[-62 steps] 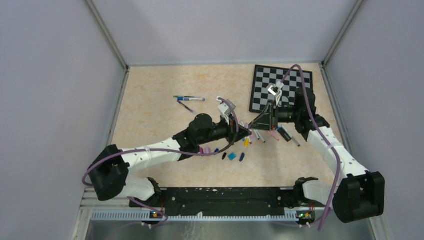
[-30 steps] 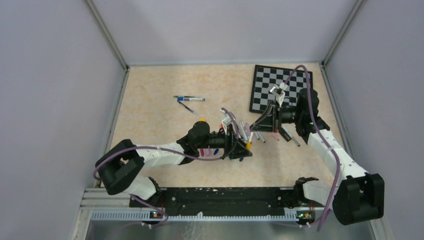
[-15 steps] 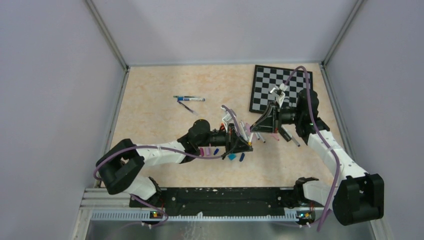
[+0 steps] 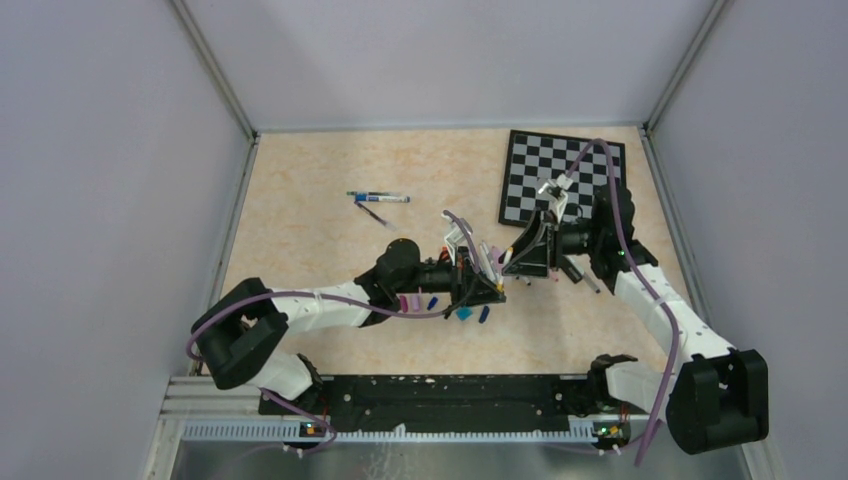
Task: Open the pen caps
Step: Open the pen cap from the pen, then place the pen at the center of the board.
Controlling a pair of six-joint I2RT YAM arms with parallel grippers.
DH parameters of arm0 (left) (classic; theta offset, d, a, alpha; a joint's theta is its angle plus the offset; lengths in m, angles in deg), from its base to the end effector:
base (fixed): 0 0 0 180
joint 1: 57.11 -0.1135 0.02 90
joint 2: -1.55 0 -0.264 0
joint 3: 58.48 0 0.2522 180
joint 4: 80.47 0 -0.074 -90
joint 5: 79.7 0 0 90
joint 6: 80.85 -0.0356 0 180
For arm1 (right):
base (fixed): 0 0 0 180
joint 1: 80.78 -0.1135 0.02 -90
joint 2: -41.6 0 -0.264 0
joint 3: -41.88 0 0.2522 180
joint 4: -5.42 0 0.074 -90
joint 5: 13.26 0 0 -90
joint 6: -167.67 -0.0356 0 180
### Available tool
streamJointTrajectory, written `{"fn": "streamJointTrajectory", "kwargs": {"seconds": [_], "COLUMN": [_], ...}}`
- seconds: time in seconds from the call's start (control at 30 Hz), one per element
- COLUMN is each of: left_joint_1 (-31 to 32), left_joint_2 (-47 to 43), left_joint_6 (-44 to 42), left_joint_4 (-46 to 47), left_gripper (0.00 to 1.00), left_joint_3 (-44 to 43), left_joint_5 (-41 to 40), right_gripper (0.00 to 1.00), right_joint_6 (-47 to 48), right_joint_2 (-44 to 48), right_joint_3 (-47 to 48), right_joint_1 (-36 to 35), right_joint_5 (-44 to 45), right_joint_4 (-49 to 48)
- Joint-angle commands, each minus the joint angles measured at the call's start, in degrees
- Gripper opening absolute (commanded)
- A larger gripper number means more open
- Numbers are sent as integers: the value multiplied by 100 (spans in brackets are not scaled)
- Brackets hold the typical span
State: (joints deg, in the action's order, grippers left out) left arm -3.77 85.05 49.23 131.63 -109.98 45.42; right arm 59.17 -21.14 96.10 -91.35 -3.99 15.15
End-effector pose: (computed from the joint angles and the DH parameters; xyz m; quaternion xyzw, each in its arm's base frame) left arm 0.1669 -0.2586 0.2423 0.2899 0.6444 -0.6373 0.3075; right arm 0.2140 0.0757 0.2858 -0.3359 0.6422 0.6201 0.3005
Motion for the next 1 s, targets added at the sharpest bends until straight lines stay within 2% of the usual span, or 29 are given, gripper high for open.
{"fn": "streamJointTrajectory", "kwargs": {"seconds": [0.0, 0.07, 0.13, 0.17, 0.3, 0.37, 0.47, 0.57, 0.63, 0.67, 0.73, 0.87, 0.93, 0.97], "left_joint_1": [9, 10, 10, 10, 13, 31, 85, 160, 176, 177, 177, 175, 183, 185], "left_joint_2": [-135, -94, -73, -55, -98, -168, -318, -483, -573, -634, -803, -1112, -1179, -1156], "left_joint_6": [-110, -111, -96, -67, 40, 38, -36, -159, -152, -146, -171, -494, -620, -649], "left_joint_4": [214, 195, 198, 206, 134, -3, -404, -835, -870, -869, -896, -1652, -2162, -2352], "left_gripper": [0, 0, 0, 0, 0, 0, 0, 0, 0, 0, 0, 0, 0, 0], "left_joint_3": [-223, -219, -208, -196, -22, 138, 353, 555, 714, 763, 821, 660, 538, 470], "left_joint_5": [19, 47, 116, 187, 584, 784, 1005, 1011, 942, 857, 637, -115, -535, -697], "right_gripper": [42, 29, 4, 0, 0, 0, 0, 0, 0, 0, 0, 0, 0, 0], "right_joint_6": [-51, -273, -290, -236, 235, 31, -1076, -2471, -2682, -2432, -1367, 2143, 3718, 4100], "right_joint_2": [13, -61, -123, -160, -698, -1090, -1533, -1728, -1741, -1666, -1512, -1228, -1183, -1165], "right_joint_3": [13, 49, 221, 390, 1973, 2893, 3626, 3680, 3633, 3584, 3505, 3384, 3247, 3120], "right_joint_1": [-146, -207, -220, -198, 440, 796, 898, 890, 896, 909, 997, 1489, 1631, 1694], "right_joint_5": [-44, -87, -187, -256, -186, -92, -7, 23, -3, 4, 66, 1018, 1795, 2069], "right_joint_4": [-218, -430, -523, -495, 368, 281, -731, -2287, -2531, -2211, -839, 3108, 4368, 4747]}}
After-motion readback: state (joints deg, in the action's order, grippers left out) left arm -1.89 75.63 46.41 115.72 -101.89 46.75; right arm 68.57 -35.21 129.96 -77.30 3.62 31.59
